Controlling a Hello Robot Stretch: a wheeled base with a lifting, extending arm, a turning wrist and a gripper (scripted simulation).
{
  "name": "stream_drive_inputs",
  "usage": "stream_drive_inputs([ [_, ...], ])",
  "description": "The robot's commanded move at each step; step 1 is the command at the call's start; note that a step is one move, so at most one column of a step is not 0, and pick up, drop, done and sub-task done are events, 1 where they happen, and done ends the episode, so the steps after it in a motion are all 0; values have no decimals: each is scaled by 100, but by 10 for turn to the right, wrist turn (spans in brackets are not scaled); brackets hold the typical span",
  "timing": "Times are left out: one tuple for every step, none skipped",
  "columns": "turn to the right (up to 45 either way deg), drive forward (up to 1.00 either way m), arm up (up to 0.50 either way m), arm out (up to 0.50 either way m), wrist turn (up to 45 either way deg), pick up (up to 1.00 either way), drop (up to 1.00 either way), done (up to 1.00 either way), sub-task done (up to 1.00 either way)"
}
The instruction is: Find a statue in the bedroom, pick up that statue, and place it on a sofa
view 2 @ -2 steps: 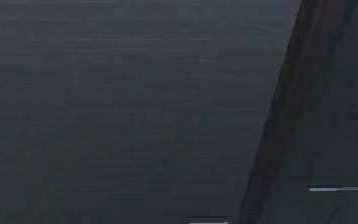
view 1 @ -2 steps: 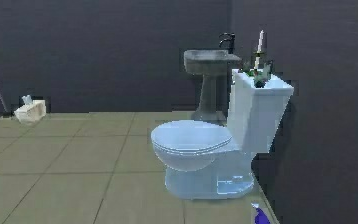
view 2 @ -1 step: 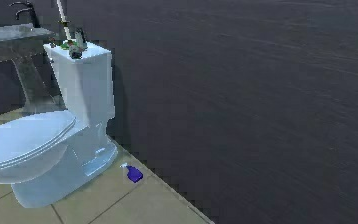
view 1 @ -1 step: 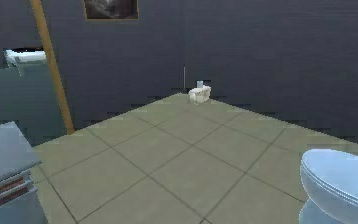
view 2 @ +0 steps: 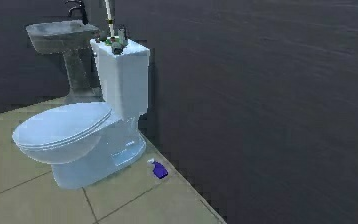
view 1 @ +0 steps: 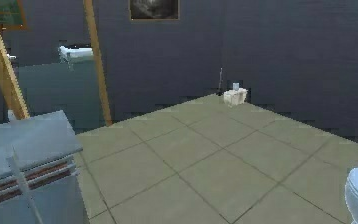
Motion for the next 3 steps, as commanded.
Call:
stream_drive_inputs([
  [0, 75, 0, 0, 0, 0, 0, 0, 0],
  [-300, 0, 0, 0, 0, 0, 0, 0, 0],
  [0, 100, 0, 0, 0, 0, 0, 0, 0],
])
